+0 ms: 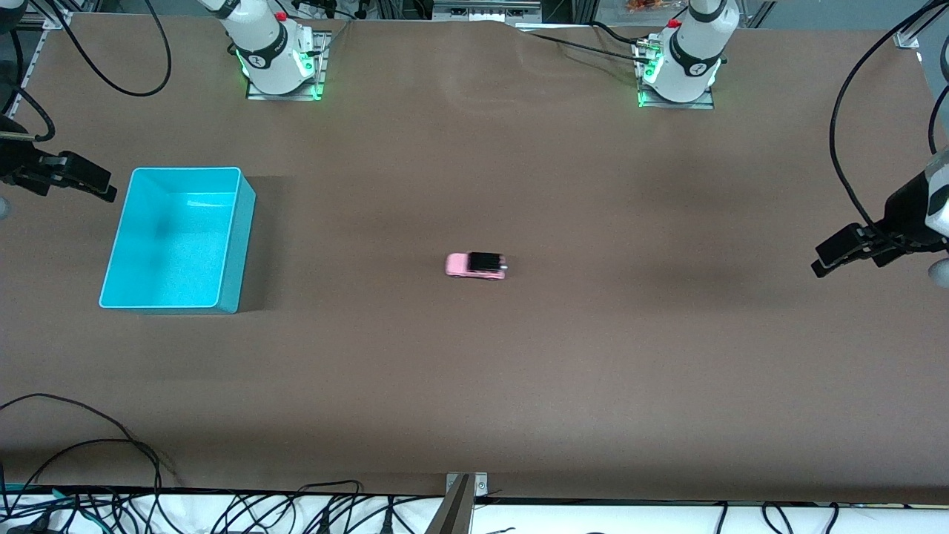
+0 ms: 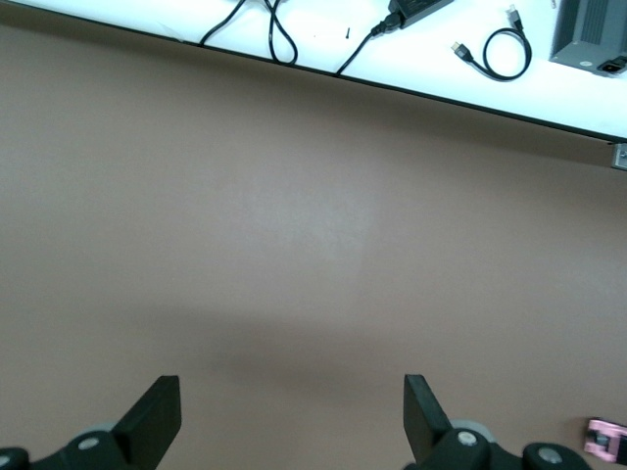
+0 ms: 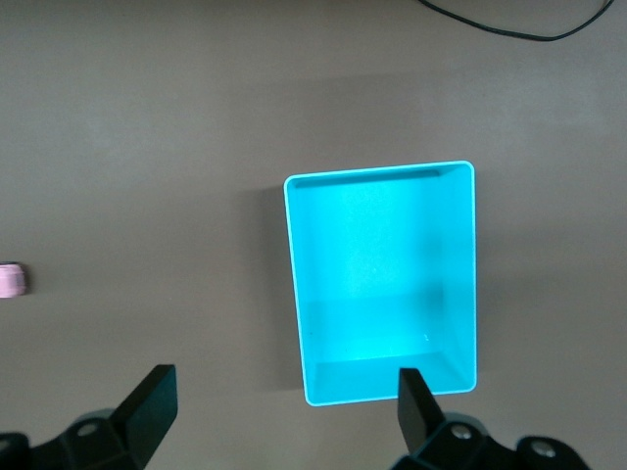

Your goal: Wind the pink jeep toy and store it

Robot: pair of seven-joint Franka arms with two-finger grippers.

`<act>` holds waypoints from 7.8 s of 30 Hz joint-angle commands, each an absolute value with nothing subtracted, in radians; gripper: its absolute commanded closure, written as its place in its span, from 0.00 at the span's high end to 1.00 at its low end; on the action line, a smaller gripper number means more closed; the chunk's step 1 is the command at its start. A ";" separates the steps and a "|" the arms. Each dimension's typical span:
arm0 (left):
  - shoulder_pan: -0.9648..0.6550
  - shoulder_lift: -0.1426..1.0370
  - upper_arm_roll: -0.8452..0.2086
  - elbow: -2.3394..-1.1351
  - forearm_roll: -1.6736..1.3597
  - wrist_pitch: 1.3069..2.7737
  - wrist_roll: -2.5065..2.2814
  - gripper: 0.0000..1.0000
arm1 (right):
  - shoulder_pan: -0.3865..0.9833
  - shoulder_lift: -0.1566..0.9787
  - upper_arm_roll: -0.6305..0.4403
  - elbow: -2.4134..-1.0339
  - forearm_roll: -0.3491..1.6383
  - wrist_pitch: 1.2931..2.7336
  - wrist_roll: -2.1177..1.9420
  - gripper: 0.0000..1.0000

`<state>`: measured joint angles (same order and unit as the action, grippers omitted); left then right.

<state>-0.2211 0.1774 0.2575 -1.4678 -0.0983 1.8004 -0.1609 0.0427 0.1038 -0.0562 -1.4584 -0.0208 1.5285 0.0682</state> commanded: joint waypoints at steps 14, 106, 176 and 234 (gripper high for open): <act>-0.210 0.167 0.245 -1.462 -0.121 1.779 -0.133 1.00 | 0.041 0.103 -0.057 -1.443 -0.031 1.525 0.057 1.00; -0.072 0.123 0.006 -1.528 0.115 1.649 -0.129 1.00 | 0.103 0.190 -0.046 -1.468 -0.015 1.511 0.112 1.00; -0.034 0.130 0.008 -1.534 0.000 1.651 -0.028 1.00 | 0.101 0.275 0.057 -2.373 -0.021 2.617 1.258 1.00; -0.034 0.133 0.008 -1.532 0.002 1.652 -0.028 1.00 | 0.055 0.337 0.057 -2.355 -0.077 2.723 1.401 0.00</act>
